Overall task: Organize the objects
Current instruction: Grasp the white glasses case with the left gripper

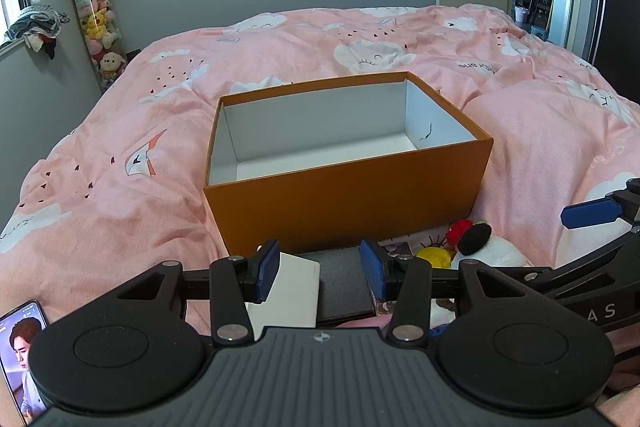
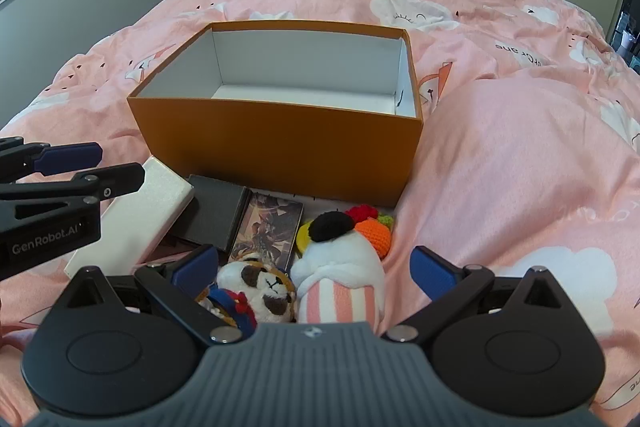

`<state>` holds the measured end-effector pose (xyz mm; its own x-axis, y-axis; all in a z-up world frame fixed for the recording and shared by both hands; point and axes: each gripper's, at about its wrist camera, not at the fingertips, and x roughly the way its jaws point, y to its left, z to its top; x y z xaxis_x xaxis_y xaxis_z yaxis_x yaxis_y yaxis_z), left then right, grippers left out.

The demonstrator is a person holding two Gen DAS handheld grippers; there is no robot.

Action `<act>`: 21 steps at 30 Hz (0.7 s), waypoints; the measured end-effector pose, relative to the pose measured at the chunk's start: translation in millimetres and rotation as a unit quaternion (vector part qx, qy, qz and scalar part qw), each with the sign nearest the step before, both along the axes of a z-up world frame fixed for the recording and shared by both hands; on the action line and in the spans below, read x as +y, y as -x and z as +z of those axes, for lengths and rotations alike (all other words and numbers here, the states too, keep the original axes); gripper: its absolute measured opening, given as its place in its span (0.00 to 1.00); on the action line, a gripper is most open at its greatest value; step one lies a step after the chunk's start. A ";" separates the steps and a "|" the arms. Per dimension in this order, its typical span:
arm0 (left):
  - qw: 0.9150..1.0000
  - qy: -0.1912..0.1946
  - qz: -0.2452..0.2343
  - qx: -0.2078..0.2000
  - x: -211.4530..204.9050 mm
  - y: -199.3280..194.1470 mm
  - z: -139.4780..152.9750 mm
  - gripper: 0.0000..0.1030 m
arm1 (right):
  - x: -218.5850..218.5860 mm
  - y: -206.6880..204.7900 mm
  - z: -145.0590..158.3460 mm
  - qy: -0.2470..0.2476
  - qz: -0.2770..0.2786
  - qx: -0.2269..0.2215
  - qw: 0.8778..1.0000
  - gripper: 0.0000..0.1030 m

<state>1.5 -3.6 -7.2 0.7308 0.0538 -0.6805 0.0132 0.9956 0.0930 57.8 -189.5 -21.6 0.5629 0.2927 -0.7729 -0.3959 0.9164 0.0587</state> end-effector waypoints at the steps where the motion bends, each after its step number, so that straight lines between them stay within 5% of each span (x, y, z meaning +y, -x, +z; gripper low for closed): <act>1: 1.000 0.000 0.000 0.000 -0.1 0.0 0.0 0.52 | 0.0 0.0 0.0 0.000 0.000 0.000 1.000 0.99; 12: 1.000 0.003 -0.007 -0.004 -0.7 2.3 2.2 0.52 | -0.8 0.0 -1.9 -0.001 -0.002 0.005 1.000 0.99; 21: 0.999 0.046 -0.001 0.011 16.7 0.2 4.6 0.52 | -1.6 -3.7 -0.6 -0.009 -0.001 0.012 1.000 0.99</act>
<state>1.2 13.1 -2.6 0.7152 -0.0110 -0.6989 0.0156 0.9999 0.0002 61.5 -191.1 -22.2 0.5453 0.3058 -0.7805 -0.3920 0.9160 0.0851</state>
